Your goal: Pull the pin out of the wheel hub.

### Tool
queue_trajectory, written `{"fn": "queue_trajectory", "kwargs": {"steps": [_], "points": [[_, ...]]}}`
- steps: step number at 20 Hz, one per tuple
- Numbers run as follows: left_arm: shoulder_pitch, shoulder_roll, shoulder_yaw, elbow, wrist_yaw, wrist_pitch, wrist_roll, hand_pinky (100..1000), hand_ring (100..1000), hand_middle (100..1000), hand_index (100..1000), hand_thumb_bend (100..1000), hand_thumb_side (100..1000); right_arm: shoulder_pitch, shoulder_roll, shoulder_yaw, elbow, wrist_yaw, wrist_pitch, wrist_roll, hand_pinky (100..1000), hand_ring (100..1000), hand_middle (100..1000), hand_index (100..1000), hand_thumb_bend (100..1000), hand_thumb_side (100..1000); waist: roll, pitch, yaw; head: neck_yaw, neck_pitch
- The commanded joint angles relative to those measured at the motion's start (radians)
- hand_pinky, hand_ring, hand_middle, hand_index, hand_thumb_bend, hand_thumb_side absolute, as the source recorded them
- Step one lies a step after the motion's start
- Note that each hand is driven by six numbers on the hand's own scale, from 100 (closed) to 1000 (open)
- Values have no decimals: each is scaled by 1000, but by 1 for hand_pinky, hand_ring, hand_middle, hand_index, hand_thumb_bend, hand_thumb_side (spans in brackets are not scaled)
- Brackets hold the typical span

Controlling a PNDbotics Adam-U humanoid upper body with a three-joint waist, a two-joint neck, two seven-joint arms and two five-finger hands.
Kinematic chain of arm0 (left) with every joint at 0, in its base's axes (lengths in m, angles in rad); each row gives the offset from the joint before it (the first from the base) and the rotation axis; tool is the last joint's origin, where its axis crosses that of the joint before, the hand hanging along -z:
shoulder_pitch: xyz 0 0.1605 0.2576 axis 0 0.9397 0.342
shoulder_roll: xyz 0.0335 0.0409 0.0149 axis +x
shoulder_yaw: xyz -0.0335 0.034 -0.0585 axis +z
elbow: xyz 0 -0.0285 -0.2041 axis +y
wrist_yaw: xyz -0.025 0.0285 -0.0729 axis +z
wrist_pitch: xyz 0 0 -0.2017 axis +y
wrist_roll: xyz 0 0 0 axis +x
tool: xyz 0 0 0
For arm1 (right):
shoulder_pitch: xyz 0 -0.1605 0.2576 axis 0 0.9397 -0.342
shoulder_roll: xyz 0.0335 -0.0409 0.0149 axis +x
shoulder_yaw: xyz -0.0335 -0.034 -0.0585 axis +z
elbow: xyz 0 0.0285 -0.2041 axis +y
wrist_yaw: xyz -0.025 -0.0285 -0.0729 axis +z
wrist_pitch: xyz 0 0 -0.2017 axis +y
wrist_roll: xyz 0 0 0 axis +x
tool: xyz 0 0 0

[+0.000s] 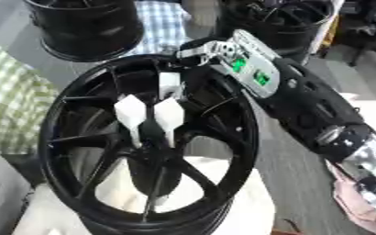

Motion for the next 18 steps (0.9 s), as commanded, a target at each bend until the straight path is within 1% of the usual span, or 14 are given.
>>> {"fn": "queue_trajectory", "kwargs": {"steps": [1, 3, 4, 5, 9, 12, 14, 15, 16, 17, 18], "points": [[-15, 6, -2, -22, 5, 4, 0, 518, 223, 507, 708, 100, 863, -21, -24, -17, -37, -28, 1, -35, 574, 554, 495, 641, 253, 320, 3, -13, 0, -2, -9], [-14, 7, -2, -22, 4, 6, 0, 518, 226, 507, 708, 100, 863, -25, -41, -22, -68, -51, 5, -43, 587, 562, 492, 641, 257, 322, 2, -16, -2, 0, -9], [-13, 8, -1, -22, 4, 8, 0, 518, 227, 507, 708, 100, 864, -28, -53, -28, -86, -64, 10, -45, 590, 564, 491, 639, 194, 419, 1, -18, -3, 0, -8], [-11, 9, 0, -22, 3, 9, 0, 518, 228, 507, 708, 100, 864, -30, -67, -36, -105, -81, 16, -47, 590, 564, 489, 639, 261, 323, -1, -20, -5, 1, -8], [-3, 15, 3, -22, -2, 14, 0, 518, 231, 507, 707, 100, 866, -40, -149, -92, -177, -180, 46, -80, 590, 559, 481, 636, 271, 322, -9, -31, -19, 11, -2], [4, 22, 10, -21, -6, 17, 0, 518, 236, 507, 707, 100, 867, -19, -234, -155, -224, -284, 65, -142, 586, 553, 475, 635, 279, 320, -17, -40, -36, 25, 6], [9, 27, 18, -22, -7, 20, 0, 518, 241, 507, 707, 100, 867, 30, -304, -213, -251, -372, 69, -217, 582, 547, 471, 633, 281, 311, -22, -45, -50, 38, 7], [12, 29, 23, -23, -7, 23, 0, 518, 242, 507, 707, 100, 867, 69, -342, -246, -259, -417, 69, -264, 582, 545, 469, 633, 281, 308, -24, -48, -57, 46, 7], [14, 31, 27, -24, -6, 25, 0, 518, 241, 507, 707, 100, 871, 111, -374, -275, -265, -457, 67, -310, 581, 543, 468, 634, 186, 271, -26, -50, -64, 52, 7], [17, 33, 32, -25, -6, 26, 0, 517, 243, 507, 707, 100, 867, 177, -410, -316, -266, -500, 61, -371, 579, 541, 465, 632, 279, 298, -27, -51, -74, 61, 7], [19, 34, 36, -27, -6, 28, 0, 517, 244, 507, 707, 100, 867, 247, -438, -355, -271, -544, 48, -434, 579, 540, 464, 632, 276, 295, -28, -52, -82, 66, 7]]}}
